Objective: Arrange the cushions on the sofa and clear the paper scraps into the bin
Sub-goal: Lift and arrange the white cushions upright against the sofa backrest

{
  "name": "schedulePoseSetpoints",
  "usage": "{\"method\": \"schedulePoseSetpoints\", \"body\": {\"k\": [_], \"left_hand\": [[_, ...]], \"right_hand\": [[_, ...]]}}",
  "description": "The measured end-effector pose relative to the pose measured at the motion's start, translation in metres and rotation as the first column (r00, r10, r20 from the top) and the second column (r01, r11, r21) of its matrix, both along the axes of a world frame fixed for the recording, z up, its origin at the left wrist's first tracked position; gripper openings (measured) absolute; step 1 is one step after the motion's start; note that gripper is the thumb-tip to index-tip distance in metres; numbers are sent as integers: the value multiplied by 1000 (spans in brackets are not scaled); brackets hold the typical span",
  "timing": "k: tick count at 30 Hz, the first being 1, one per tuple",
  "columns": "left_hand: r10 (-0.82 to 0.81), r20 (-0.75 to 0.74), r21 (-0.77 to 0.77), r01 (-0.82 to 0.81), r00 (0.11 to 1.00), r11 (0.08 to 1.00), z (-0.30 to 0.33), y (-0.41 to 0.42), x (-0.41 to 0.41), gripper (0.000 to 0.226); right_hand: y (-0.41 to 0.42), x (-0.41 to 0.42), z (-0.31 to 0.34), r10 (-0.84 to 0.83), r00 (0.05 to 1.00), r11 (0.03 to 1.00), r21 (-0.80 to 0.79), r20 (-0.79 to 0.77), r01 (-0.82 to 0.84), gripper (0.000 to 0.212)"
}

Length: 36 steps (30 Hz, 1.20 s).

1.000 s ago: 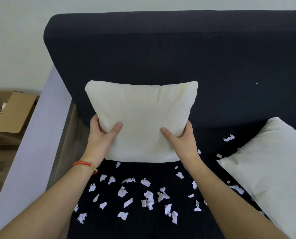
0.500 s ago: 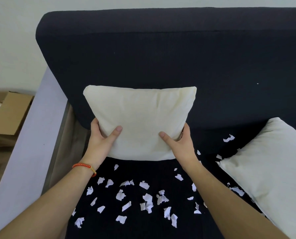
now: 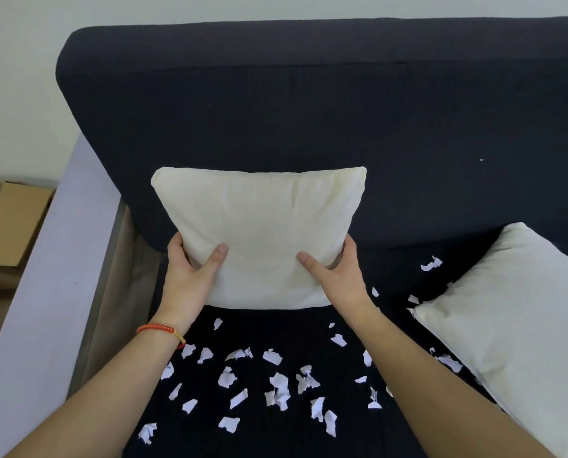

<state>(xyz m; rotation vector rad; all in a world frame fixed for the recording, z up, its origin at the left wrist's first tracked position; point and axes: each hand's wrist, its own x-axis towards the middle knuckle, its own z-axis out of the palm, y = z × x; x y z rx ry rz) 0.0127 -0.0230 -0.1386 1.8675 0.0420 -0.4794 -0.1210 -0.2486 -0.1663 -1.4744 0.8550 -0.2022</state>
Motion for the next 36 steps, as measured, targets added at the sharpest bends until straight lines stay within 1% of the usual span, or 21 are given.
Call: {"method": "schedulePoseSetpoints", "body": {"k": [2,4,6,8,13,14,17,20,22,26,27,29,30,32,36], "left_hand": [[15,-15,-4,-15,1000,1000,1,-1,-4,90],[30,-25,-14,-30,999,999,4,-1,-7,86],[48,-27,-21,-49,998,999,7,0,-10,81],[62,-38,-15,-63,997,998,10,6,-13,83],[64,-45,42,-62,997,997,15,16,-21,89],[62,-44,46,-60,997,997,18,17,-23,88],[61,-39,53,-59,997,997,27,19,-31,83],[55,-41,54,-52,998,997,46,21,-37,77],[48,-36,46,-47,998,998,68,21,-38,73],[46,22,-12,-45,999,999,134,12,-28,66],[34,48,-33,-32,998,999,154,8,-26,63],[-3,105,-53,8,994,999,193,1,-21,55],[-19,130,-61,27,991,998,215,-2,-20,50],[-44,164,-98,60,985,993,255,-6,-22,41],[-79,239,-161,120,968,980,330,-7,-35,18]], "right_hand": [[2,-1,1,-18,1000,1000,2,-6,18,97],[5,-2,0,-43,999,999,0,-24,43,98],[8,-4,2,-53,998,999,-3,-39,53,92],[11,-5,4,-61,997,998,-7,-41,61,88],[17,-12,10,-70,995,998,-11,-75,70,90],[19,-14,14,-63,995,998,-6,-78,63,86],[25,-21,26,-30,994,999,-22,-106,28,62],[28,-31,44,-10,990,999,-51,-140,3,48],[27,-36,74,-12,990,999,-40,-143,6,42],[22,-30,135,-2,988,997,-76,-152,-10,40],[20,-27,150,-5,991,996,-85,-136,-7,47],[18,-18,183,-8,997,992,-125,-73,-1,83],[19,-15,205,-11,998,990,-142,-54,4,91],[21,-10,248,4,1000,985,-174,-7,-5,89],[31,-15,323,24,996,977,-214,81,-6,77]]}}
